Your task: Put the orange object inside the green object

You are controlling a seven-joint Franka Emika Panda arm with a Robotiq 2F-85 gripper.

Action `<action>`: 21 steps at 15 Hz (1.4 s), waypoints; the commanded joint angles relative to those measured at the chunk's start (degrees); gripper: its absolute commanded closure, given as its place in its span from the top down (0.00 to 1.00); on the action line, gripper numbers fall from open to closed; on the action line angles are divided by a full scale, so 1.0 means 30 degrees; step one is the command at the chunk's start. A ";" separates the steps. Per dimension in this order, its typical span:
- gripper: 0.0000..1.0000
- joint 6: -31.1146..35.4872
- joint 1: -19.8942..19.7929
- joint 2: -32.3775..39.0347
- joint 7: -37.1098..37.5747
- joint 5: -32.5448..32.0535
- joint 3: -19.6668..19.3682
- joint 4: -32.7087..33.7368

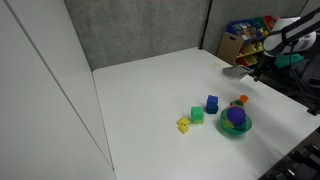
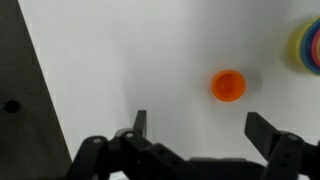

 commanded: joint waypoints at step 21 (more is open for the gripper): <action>1.00 0.3040 -0.0444 0.5431 -0.0168 0.0048 0.0465 0.2507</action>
